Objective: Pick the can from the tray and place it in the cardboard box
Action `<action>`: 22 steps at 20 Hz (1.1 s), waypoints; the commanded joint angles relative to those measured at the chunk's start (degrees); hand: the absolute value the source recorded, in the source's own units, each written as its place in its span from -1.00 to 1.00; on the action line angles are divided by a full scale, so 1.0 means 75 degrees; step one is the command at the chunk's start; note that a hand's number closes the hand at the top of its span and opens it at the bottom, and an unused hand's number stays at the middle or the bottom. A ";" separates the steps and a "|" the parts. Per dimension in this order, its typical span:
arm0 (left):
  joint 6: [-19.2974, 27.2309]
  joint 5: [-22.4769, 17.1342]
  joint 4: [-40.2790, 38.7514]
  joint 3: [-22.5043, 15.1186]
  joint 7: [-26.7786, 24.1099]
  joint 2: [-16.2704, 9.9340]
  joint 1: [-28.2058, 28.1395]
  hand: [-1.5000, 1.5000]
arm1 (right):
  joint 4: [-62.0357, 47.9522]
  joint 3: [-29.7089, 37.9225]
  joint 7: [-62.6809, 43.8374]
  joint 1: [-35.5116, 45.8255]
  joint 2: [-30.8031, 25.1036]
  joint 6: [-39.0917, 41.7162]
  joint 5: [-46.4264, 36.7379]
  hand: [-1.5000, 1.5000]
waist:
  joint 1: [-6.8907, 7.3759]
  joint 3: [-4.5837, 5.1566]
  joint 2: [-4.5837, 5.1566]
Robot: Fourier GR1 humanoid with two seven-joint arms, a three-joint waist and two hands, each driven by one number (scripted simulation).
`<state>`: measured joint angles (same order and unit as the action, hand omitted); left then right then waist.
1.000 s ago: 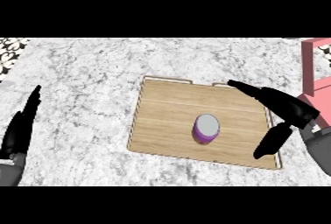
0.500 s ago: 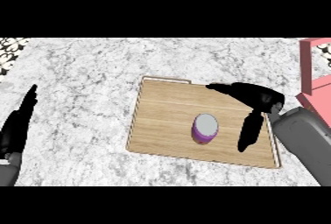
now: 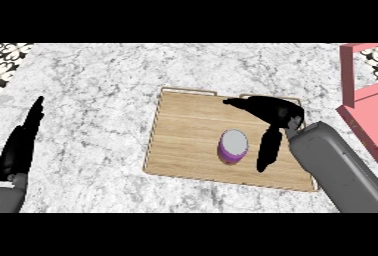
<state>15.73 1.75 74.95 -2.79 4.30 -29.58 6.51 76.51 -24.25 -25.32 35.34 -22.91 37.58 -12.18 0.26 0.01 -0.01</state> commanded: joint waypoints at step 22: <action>-0.0518 0.0936 0.0191 0.0780 -0.0191 0.0823 -0.0324 0.00 | 0.0836 0.0712 -0.1747 -0.0399 0.2049 0.1362 -0.0873 -1.00 | -0.0002 0.0001 -0.0007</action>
<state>11.42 7.48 75.37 3.20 3.52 -24.81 5.67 83.23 -19.03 -32.11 31.37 -11.11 46.22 -18.19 0.19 0.00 -0.02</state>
